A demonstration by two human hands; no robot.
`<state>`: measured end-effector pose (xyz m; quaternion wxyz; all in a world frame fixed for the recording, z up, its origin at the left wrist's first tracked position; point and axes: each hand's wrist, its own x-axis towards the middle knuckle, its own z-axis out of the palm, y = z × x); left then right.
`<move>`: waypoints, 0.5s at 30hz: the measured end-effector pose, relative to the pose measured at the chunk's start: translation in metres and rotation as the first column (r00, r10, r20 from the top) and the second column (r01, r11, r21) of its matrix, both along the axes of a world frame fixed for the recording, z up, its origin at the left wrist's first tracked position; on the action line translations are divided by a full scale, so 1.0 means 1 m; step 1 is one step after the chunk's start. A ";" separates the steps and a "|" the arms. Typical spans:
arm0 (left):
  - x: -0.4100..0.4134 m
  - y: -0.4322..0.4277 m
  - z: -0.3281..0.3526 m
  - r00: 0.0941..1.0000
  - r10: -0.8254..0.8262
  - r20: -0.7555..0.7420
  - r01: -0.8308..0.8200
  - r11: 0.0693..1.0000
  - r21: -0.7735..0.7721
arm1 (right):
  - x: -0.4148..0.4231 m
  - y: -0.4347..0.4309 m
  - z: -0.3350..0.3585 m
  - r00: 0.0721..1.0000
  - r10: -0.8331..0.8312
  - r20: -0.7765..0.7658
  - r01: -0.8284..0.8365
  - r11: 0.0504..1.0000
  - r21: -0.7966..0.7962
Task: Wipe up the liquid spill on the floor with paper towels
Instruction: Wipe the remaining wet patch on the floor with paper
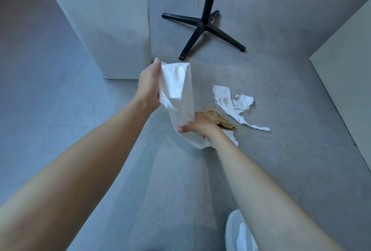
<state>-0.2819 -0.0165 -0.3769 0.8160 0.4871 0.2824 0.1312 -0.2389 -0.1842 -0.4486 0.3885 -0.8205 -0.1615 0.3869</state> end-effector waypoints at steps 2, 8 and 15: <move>0.002 0.003 -0.001 0.998 0.006 0.065 -0.008 1.000 0.025 | -0.002 -0.005 -0.001 0.999 0.017 -0.048 -0.020 0.998 -0.054; -0.005 0.014 -0.016 0.996 -0.022 0.083 -0.011 0.928 0.373 | 0.002 -0.030 -0.007 0.987 0.009 -0.159 -0.005 1.000 0.027; -0.016 0.003 -0.038 0.929 -0.162 -0.333 0.351 0.101 0.931 | 0.023 -0.044 0.023 0.940 0.106 -0.324 -0.038 0.977 0.208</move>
